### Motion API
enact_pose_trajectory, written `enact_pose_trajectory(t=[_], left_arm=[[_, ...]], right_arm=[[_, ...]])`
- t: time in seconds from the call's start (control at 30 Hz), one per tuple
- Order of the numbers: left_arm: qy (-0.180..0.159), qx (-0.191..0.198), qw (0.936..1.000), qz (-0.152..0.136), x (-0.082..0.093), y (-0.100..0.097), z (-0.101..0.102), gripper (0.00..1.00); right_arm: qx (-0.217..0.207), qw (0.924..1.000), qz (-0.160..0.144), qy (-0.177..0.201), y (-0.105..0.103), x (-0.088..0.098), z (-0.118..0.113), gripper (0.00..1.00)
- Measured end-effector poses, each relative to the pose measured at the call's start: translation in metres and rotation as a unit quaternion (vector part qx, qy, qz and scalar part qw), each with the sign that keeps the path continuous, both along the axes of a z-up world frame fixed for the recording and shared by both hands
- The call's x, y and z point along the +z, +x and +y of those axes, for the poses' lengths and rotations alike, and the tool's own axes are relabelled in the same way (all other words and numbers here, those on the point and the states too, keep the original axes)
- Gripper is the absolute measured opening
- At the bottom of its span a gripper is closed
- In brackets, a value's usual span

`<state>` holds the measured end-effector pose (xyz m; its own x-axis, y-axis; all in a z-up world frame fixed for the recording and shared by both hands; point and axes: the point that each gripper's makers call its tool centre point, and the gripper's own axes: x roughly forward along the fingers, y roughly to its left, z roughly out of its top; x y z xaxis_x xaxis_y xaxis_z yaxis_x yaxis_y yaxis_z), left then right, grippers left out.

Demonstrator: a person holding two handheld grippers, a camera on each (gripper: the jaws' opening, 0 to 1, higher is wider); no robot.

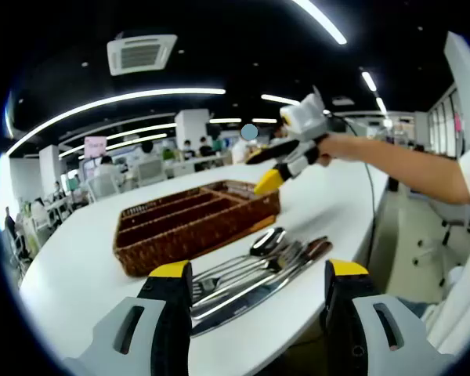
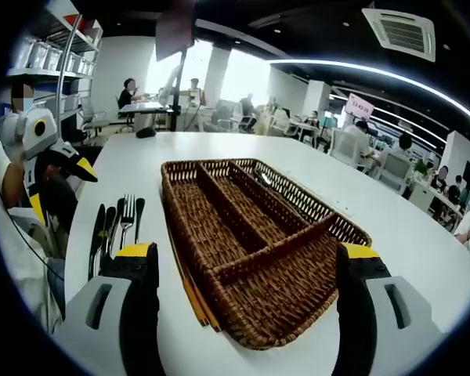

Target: Arrange the knives, forks, and spoons in their matching storage slots by inserting each utensil handle-first until every utensil is classified and aligned in the correct compartment

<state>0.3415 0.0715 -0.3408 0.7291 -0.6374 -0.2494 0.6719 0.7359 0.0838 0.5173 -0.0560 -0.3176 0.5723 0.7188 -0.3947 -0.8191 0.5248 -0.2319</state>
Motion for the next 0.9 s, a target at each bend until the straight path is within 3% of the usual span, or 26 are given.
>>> enact_pose_trajectory(t=[0.27,0.43,0.73,0.77,0.83,0.9], left_arm=[[-0.003,-0.004,1.0000,0.001,0.000,-0.001,-0.003,0.69],[0.007,-0.002,1.0000,0.004,-0.003,0.001,-0.001,0.68],[0.012,-0.012,0.9998,0.008,-0.007,0.004,-0.002,0.67],[0.007,-0.019,0.9998,0.010,-0.008,0.004,-0.002,0.67],[-0.039,-0.042,0.9980,0.027,-0.006,0.000,-0.010,0.66],[-0.066,-0.038,0.9959,0.048,-0.006,0.004,-0.009,0.65]], right_arm=[[-0.007,0.9999,0.008,0.002,-0.010,-0.009,-0.005,0.97],[-0.008,0.9997,-0.003,0.024,-0.021,-0.007,-0.005,0.97],[-0.020,0.9990,-0.001,0.040,-0.040,-0.020,-0.011,0.97],[-0.019,0.9990,-0.002,0.041,-0.043,-0.020,-0.011,0.97],[-0.017,0.9988,-0.003,0.046,-0.049,-0.023,-0.010,0.97],[-0.019,0.9986,-0.003,0.050,-0.053,-0.025,-0.011,0.97]])
